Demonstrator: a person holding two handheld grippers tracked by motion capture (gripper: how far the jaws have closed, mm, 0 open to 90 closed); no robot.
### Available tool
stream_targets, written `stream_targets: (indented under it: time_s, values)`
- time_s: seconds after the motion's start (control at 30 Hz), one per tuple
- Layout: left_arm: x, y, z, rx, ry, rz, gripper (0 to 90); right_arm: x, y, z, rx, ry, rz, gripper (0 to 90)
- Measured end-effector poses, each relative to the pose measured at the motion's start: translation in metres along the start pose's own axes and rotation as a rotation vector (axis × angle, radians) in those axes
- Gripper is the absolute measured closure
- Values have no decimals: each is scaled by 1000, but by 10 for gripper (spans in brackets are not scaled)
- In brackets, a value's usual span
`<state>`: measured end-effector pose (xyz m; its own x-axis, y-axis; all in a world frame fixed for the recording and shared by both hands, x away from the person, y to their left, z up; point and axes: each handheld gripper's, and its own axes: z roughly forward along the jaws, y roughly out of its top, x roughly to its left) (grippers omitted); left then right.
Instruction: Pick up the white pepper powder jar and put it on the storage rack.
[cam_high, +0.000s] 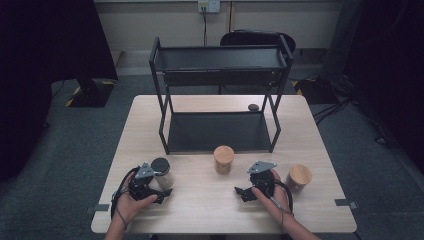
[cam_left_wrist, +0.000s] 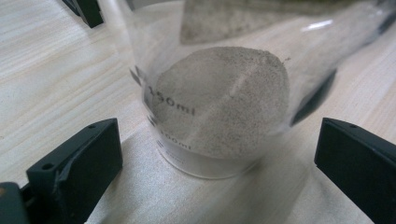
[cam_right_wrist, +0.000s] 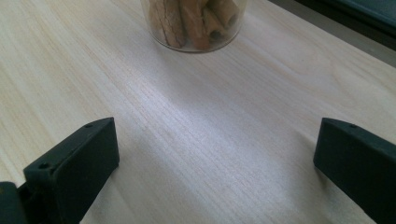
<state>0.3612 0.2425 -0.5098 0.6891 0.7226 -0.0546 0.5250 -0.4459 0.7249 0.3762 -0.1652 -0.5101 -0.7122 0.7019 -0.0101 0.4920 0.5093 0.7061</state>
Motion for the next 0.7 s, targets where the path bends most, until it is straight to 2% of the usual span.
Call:
stream_targets:
  time_s: [0.2, 0.5, 0.7]
  values:
    - [0, 1, 0, 5, 4, -8, 5, 0, 0, 0, 0, 0, -1, 0]
    - [2, 2, -2, -19, 8, -52, 29, 0, 0, 0, 0, 0, 0, 0]
    - [4, 4, -4, -40, 3, -52, 42, 0, 0, 0, 0, 0, 0, 0]
